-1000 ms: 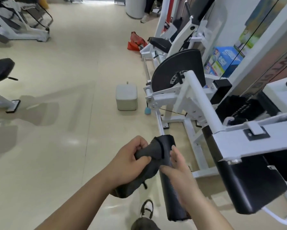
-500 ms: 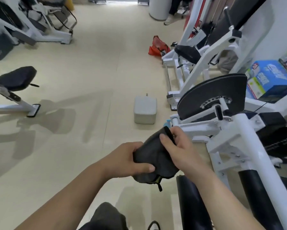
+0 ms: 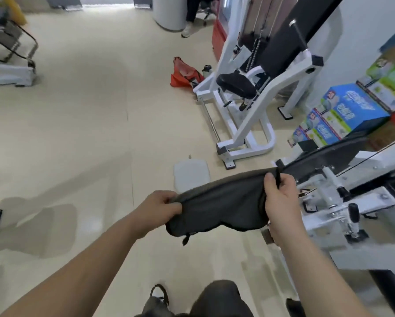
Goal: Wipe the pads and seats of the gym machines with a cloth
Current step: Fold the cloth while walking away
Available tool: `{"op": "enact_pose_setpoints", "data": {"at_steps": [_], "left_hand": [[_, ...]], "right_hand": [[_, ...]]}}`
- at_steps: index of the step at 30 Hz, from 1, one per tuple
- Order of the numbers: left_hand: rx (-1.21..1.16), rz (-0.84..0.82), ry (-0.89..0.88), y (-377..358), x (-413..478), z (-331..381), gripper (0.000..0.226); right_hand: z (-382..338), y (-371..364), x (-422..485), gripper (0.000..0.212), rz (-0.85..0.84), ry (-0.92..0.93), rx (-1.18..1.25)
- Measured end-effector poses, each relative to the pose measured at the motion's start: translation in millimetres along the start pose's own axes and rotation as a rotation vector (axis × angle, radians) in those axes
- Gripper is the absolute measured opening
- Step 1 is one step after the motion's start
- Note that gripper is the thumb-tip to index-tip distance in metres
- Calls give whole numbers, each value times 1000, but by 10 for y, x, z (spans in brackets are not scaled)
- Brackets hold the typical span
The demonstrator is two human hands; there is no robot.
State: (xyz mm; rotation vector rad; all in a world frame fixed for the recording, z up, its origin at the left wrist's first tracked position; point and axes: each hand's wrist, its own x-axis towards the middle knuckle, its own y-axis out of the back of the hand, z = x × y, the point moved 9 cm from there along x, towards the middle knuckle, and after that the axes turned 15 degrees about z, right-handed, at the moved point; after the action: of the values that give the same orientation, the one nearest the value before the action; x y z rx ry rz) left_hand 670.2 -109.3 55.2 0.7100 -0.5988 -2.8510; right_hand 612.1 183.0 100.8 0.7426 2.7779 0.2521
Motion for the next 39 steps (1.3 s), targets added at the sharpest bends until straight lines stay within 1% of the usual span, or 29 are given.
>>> {"op": "enact_pose_setpoints", "data": {"at_steps": [3, 4, 5, 7, 9, 12, 14, 15, 19, 21, 23, 25, 27, 29, 31, 33, 36, 39], "left_hand": [[-274, -8, 91, 232, 601, 323, 8], [-315, -28, 102, 239, 830, 407, 9], [-299, -46, 98, 218, 1111, 480, 9], [-221, -29, 62, 179, 1467, 556, 9], [-185, -11, 62, 111, 1902, 623, 13], [-196, -9, 149, 87, 2469, 686, 32], [-203, -30, 250, 127, 2816, 710, 42], [-195, -68, 317, 143, 2989, 718, 47], [-139, -340, 576, 63, 3394, 643, 56], [-122, -445, 624, -9, 3669, 607, 54], [-77, -483, 597, -47, 4077, 611, 40], [11, -474, 536, -41, 4494, 651, 30], [80, -492, 493, -27, 4919, 696, 30], [160, -565, 441, -53, 5355, 701, 34], [248, -589, 345, -95, 5680, 668, 32], [330, -537, 236, -168, 5955, 557, 24], [395, -407, 46, -427, 6419, 247, 17], [435, -362, -107, -861, 6776, -240, 9]], "right_hand": [[83, -163, 238, 22, 85, -26, -104], [135, -231, 333, 22, 112, -54, -130], [204, -318, 473, 20, 151, -93, -139], [330, -468, 629, 19, 184, -160, -132], [451, -675, 871, 23, 212, -219, -137], [533, -1050, 1263, 26, 242, -297, -125], [525, -1292, 1468, 26, 255, -355, -104], [494, -1412, 1568, 25, 268, -379, -94], [272, -1817, 1868, 23, 337, -398, -76], [241, -2000, 2011, 20, 396, -397, -69], [313, -2209, 2145, 19, 447, -404, -70], [448, -2417, 2191, 22, 501, -457, -60], [639, -2645, 2191, 25, 559, -514, -53], [838, -2902, 2175, 24, 641, -571, -15], [1046, -3140, 2182, 23, 659, -631, 6], [1353, -3368, 2187, 26, 672, -709, 0], [1978, -3675, 2270, 24, 669, -780, 15], [2855, -3957, 2320, 22, 658, -872, 72]]}}
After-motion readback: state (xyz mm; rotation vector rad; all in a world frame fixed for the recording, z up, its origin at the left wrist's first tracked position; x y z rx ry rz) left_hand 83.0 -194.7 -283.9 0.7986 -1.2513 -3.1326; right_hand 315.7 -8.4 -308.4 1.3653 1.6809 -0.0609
